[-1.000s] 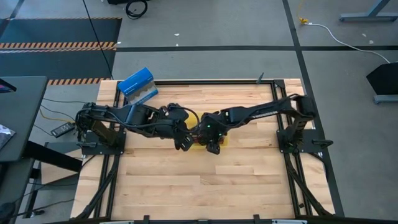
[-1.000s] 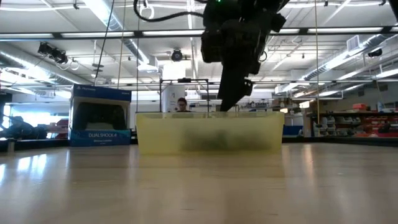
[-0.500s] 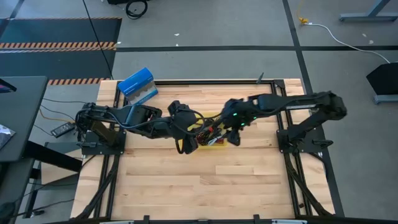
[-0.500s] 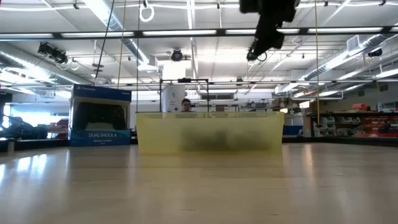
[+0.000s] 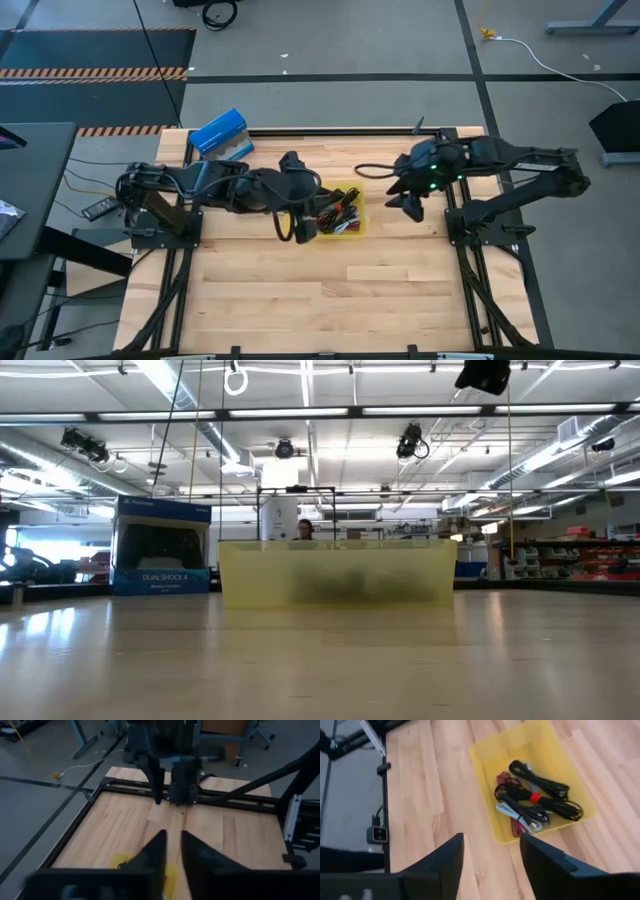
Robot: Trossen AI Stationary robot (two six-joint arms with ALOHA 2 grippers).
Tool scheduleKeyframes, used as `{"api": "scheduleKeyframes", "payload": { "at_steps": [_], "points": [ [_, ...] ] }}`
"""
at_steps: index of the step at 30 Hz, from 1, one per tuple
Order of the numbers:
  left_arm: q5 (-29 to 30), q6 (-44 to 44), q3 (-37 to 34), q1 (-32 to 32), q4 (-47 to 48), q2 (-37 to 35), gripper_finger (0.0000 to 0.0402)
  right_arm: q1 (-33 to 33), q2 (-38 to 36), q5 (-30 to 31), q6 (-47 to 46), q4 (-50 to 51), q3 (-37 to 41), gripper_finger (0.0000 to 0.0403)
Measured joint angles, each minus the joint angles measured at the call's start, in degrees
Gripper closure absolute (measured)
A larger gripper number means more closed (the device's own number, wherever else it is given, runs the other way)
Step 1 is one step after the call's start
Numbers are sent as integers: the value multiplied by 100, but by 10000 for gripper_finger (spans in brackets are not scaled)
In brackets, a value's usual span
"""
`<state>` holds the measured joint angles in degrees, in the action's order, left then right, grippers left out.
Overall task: Pick and place USB-C Cables
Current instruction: Return to Home Position
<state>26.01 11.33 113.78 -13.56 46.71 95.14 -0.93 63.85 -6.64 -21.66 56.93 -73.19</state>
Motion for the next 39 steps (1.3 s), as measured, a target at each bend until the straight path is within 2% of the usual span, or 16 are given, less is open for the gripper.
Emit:
{"api": "scheduleKeyframes", "payload": {
  "at_steps": [3,10,17,21,24,28,35,39],
  "points": [
    [-81,4,0,30,162,-107,389,0,-264,141,-113,65,0,236],
    [-74,-1,0,130,694,-434,398,0,-694,368,-7,20,0,387],
    [-81,-127,-33,137,937,-647,399,0,-972,411,375,55,0,398],
    [-60,-18,-450,89,872,-1023,400,0,-1213,425,337,89,0,397],
    [10,127,-1005,65,740,-1450,400,0,-1439,487,327,116,0,400],
    [131,316,-2065,43,60,-2200,400,0,-1679,708,376,306,0,400],
    [113,603,-4349,43,-2168,-3446,401,3,-1990,1121,428,329,196,401],
    [56,538,-5409,41,-3351,-3948,401,4,-2208,1041,427,71,281,402]
  ]
}}
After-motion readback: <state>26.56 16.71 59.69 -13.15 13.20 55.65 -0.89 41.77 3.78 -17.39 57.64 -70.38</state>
